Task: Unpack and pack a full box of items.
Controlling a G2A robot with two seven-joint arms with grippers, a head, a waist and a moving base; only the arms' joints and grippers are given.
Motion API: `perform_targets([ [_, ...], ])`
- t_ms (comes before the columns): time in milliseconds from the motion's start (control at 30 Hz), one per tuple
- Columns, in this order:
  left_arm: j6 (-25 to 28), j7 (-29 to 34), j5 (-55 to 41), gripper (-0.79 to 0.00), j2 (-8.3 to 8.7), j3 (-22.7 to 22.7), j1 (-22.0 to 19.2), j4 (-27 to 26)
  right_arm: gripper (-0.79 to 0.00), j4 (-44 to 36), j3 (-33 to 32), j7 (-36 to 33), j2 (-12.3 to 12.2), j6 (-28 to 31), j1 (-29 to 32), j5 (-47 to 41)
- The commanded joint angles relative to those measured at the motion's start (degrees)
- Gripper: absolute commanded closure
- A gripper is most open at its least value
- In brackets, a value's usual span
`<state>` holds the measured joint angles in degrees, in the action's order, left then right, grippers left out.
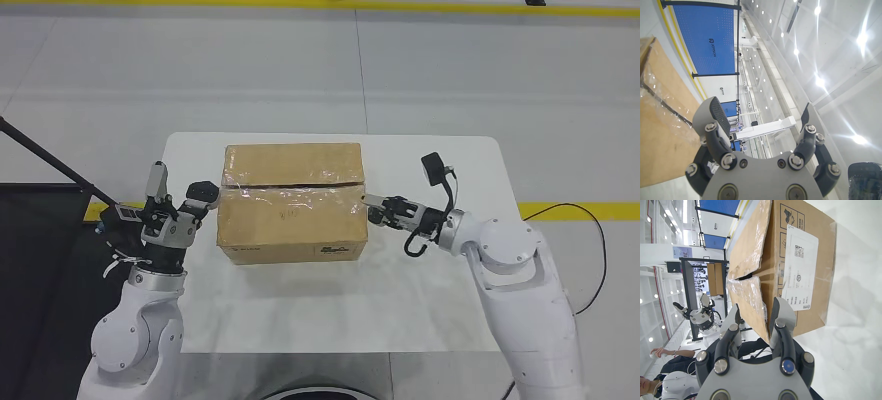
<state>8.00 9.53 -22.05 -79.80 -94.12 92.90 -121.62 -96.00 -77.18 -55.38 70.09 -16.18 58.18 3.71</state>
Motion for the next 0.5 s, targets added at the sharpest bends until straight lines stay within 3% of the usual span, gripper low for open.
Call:
perform_targets([
  [0,0.02,-0.02,-0.02,-0.785,0.03,-0.05,-0.04,0.12,-0.32,-0.33,-0.3,-0.05,-0.17,-0.35,0.21,-0.03],
  [267,-0.07,-0.34,-0.29,-0.785,0.13,0.03,-0.31,0.61,-0.332,-0.93,0.28,-0.72,-0.65,-1.84,0.62,-0.21],
  [467,0.09,-0.7,-0.24,-0.785,0.19,-0.07,-0.04,0.26,-0.271,-0.37,0.88,-0.72,-0.9,-1.84,0.04,-0.43],
])
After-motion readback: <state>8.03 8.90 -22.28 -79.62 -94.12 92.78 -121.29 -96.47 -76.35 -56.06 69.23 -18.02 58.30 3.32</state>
